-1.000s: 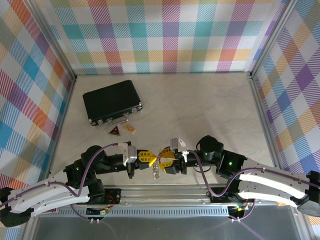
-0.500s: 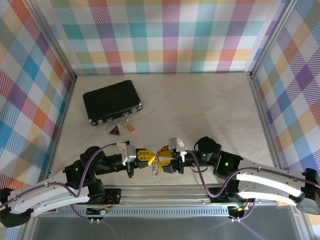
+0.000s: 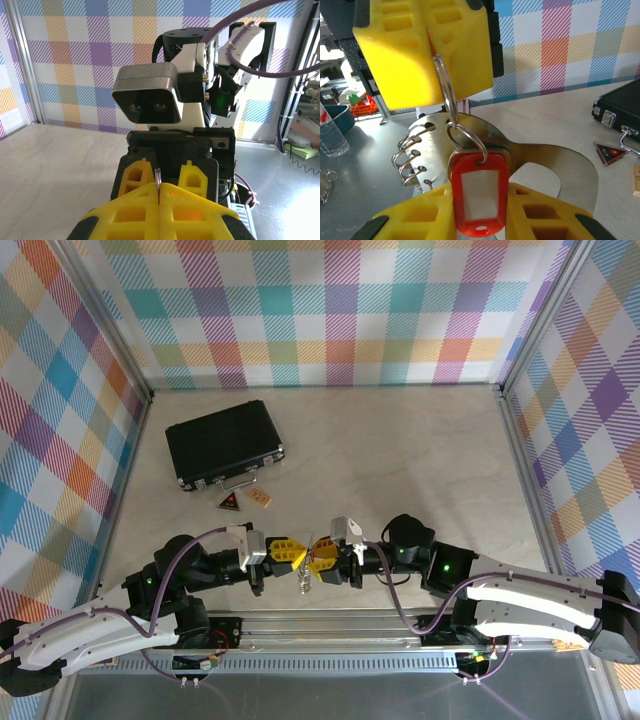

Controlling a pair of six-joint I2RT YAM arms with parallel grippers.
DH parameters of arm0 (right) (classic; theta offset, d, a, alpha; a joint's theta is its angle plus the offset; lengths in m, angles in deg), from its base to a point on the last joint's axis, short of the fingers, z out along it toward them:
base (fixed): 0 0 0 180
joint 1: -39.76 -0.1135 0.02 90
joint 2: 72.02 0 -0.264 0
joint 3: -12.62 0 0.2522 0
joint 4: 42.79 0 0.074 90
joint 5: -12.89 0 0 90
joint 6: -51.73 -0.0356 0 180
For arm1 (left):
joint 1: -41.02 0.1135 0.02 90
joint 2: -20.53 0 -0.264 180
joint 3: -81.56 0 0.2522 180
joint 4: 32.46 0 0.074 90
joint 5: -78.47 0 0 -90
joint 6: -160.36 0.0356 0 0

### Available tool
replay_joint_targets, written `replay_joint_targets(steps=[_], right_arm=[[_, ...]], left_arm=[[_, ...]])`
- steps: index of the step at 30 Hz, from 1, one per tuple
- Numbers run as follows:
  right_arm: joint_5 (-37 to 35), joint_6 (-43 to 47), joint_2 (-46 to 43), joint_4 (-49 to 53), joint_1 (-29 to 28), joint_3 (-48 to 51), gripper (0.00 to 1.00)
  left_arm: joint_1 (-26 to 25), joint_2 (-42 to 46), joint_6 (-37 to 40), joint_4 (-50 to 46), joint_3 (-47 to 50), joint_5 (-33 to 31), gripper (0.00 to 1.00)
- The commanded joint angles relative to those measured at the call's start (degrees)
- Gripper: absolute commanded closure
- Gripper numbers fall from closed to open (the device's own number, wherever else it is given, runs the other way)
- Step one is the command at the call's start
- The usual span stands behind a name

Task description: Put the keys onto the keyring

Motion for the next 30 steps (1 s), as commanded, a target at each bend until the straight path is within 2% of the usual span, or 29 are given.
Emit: replay_joint_targets(steps=[1, 10, 14, 21, 30], right_arm=[[-0.61, 0.91, 0.69, -2.0, -1.24, -0.64, 0.67], [-7.89, 0.93, 1.12, -4.15, -2.63, -0.17, 0.62], [-11.33, 1.07, 1.6, -4.13, -3.17, -0.17, 0.65], [-12.15, 1.55, 2.79, -3.69, -3.53, -1.08, 0.68], [-12.18, 2.5, 3.11, -4.64, -3.97, -1.48, 0.83]], left_arm=[[-0.07, 0.5, 0.39, 2.29, 0.32, -0.65, 1.0], [-0.05, 2.01, 0.72, 2.63, 1.89, -5.62, 1.0], [-0.07, 2.04, 0.61, 2.64, 1.88, -5.67, 1.0], [-0.07, 1.38, 0.66, 3.15, 1.81, -5.23, 1.0], [-0.01, 1.07, 1.19, 1.72, 0.74, -5.05, 1.0]])
